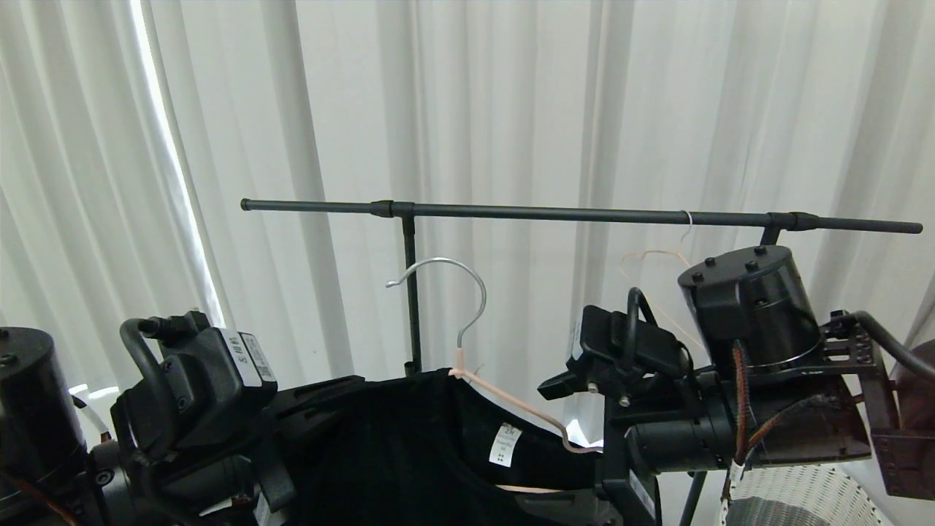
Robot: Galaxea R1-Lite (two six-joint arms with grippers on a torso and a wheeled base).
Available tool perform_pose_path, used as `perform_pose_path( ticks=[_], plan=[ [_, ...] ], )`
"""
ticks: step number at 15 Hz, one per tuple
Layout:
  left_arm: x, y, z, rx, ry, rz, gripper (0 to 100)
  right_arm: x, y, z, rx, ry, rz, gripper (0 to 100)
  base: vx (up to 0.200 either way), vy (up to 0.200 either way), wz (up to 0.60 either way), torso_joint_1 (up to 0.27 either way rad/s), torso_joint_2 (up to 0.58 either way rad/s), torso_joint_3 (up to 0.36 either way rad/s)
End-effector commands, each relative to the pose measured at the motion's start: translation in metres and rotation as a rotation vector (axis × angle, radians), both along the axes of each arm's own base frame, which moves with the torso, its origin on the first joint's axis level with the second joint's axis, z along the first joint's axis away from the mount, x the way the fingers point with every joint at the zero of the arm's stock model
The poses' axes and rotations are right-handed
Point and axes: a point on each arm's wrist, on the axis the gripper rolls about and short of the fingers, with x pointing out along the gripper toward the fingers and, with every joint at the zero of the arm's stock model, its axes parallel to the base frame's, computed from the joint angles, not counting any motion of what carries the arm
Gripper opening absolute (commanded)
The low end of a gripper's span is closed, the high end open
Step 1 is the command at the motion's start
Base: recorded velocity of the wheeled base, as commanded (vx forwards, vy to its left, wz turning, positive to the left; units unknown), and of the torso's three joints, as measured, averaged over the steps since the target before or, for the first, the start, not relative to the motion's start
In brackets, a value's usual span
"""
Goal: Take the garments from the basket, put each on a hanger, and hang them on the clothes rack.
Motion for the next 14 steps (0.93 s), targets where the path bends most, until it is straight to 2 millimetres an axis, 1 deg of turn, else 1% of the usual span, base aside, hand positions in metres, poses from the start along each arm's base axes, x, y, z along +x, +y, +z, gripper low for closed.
perform_pose_path(
  ticks=[1,5,14],
  plan=[
    [-0.0018,-0.0028,0.0006,-0.003,-0.007,-0.02,0,0.0069,0.0114,-0.0081,-0.021,0.018,0.005,100,0.0,0.0,0.0,0.0,0.0,0.0],
    [-0.0037,-0.0059,0.0012,0.004,-0.023,-0.045,0,0.0098,0.0143,-0.0126,-0.036,0.042,-0.007,100,0.0,0.0,0.0,0.0,0.0,0.0],
    [-0.0035,-0.0061,0.0022,0.0,-0.029,-0.045,0,0.011,0.0136,-0.0118,-0.034,0.044,-0.036,100,0.0,0.0,0.0,0.0,0.0,0.0]
  ],
)
